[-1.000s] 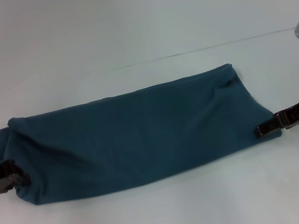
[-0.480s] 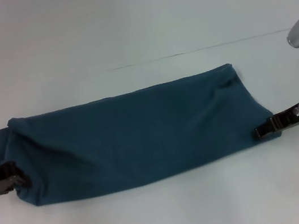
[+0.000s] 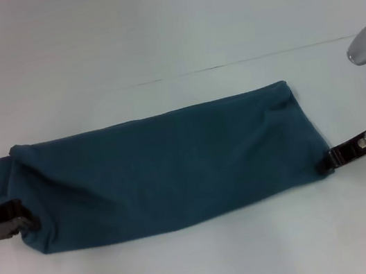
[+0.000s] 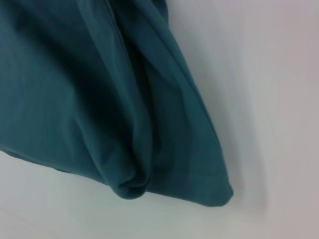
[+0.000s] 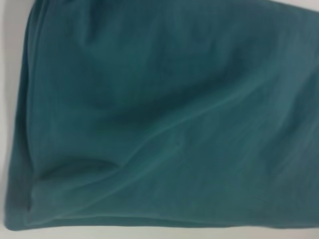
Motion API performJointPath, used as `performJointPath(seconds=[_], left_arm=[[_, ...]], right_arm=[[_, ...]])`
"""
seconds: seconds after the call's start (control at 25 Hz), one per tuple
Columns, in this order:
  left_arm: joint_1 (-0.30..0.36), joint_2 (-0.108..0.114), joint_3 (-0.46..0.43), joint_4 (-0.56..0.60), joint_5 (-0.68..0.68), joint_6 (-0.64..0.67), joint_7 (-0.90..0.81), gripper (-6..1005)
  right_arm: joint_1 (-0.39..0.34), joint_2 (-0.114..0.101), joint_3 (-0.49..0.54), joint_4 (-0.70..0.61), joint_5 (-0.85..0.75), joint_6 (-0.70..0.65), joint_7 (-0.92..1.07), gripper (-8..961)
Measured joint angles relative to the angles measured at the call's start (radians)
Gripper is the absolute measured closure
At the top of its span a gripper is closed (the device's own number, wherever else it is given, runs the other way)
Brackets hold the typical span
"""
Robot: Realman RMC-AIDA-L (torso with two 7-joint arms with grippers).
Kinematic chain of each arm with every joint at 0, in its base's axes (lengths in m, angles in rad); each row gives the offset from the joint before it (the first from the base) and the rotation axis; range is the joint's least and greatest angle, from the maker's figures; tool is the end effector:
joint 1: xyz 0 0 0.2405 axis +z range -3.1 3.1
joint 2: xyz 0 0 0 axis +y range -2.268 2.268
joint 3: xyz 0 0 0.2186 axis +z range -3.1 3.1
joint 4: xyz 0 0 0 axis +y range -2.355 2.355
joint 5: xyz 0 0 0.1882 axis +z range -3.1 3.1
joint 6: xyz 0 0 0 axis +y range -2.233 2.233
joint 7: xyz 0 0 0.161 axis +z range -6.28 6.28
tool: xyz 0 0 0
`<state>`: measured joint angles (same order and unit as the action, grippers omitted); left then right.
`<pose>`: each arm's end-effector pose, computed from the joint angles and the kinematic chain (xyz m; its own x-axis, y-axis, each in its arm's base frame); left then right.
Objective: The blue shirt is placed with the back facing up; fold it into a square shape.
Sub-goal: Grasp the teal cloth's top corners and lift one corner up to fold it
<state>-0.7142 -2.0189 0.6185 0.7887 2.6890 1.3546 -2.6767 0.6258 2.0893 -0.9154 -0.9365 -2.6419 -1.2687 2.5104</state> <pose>-0.2678 0.3510 0.0412 0.0894 0.9414 0.3253 0.9584 0.0076 -0.2854 0.2549 0.3474 0.0166 0.4310 -0.8849 -0.1767 -0.8331 -0.3149 -0.4547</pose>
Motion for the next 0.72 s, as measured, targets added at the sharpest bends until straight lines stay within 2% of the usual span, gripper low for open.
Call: performJointPath(seconds=[0.24,0.36,0.52,0.72], left_arm=[[0.008,0.019,-0.009,0.013,0.0,0.089,0.027,916],[0.026,0.022,-0.016,0.037,0.002,0.155,0.034,915],[0.053,0.021,-0.018,0.064,0.002,0.263,0.047,914],[0.083,0.011,-0.018,0.076,0.006,0.355,0.065,915]], right_arm=[[-0.003,-0.004,0.005,-0.044,-0.001,-0.116,-0.073,848],[-0.014,-0.01,0.0,-0.077,-0.013,-0.255,-0.116,924],[-0.026,-0.014,-0.002,-0.094,-0.022,-0.342,-0.135,924],[-0.061,-0.004,-0.003,-0.137,-0.036,-0.445,-0.157,923]])
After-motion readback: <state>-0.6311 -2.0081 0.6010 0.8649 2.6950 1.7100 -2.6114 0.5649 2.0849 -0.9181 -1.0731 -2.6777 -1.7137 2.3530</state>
